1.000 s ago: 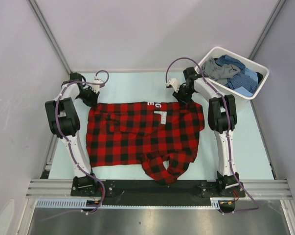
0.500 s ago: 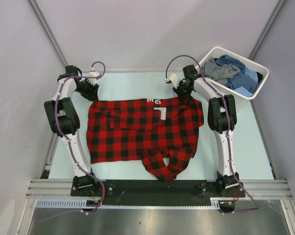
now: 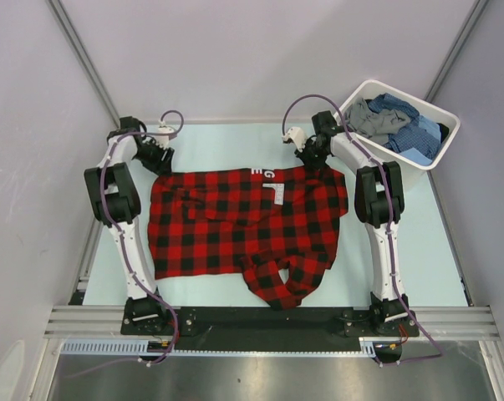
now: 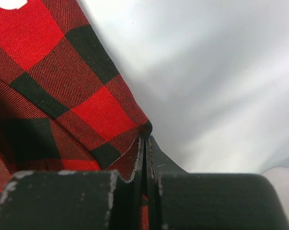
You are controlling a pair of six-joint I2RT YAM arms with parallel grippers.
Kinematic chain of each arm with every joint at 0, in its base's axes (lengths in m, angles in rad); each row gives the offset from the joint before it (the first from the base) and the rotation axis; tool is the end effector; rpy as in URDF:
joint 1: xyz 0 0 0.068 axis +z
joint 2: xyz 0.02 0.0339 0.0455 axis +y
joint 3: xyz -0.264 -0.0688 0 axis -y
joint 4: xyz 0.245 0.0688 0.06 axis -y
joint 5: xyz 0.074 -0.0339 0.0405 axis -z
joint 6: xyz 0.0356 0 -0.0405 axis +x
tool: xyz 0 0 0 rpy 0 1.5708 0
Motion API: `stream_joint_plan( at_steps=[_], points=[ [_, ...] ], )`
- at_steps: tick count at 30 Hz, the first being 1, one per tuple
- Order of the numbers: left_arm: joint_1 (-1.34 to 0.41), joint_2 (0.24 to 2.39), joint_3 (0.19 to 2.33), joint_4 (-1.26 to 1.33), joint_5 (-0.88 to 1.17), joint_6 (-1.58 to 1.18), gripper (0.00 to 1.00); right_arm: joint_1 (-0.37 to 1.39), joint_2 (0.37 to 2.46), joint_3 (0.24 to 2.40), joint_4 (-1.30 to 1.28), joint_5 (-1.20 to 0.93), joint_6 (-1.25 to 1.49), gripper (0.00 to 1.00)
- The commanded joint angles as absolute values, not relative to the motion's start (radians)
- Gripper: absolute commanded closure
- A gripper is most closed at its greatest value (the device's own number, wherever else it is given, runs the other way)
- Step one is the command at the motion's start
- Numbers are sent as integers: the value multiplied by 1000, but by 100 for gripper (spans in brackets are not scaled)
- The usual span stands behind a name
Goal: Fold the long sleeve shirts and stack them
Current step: Fold the shirt
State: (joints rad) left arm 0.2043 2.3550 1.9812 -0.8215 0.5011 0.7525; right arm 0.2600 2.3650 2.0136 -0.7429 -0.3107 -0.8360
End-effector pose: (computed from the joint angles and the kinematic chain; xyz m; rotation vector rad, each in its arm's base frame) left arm 0.4882 0.0837 0.1689 0.8132 2.4321 -0.3579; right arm 0.4886 0.1412 0.1746 -1.4346 2.1612 0.2104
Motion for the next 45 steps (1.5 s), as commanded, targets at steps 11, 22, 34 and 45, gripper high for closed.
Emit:
stream_joint_plan(
  at_steps=[11,22,34,45],
  points=[
    [201,2335,2020,-976,457,907,100,255,2333,2003,-631,-250,-804,100],
    [221,2381,2190,-709,468,700,100,259,2358,2023,-337,-74,-758,99],
    [230,1930,1774,-744,685,781,38,264,1923,1756,-797,-556,-718,13],
    [-386,1447,962,-642,807,836,21,259,1614,1184,-876,-710,-652,24]
  ],
)
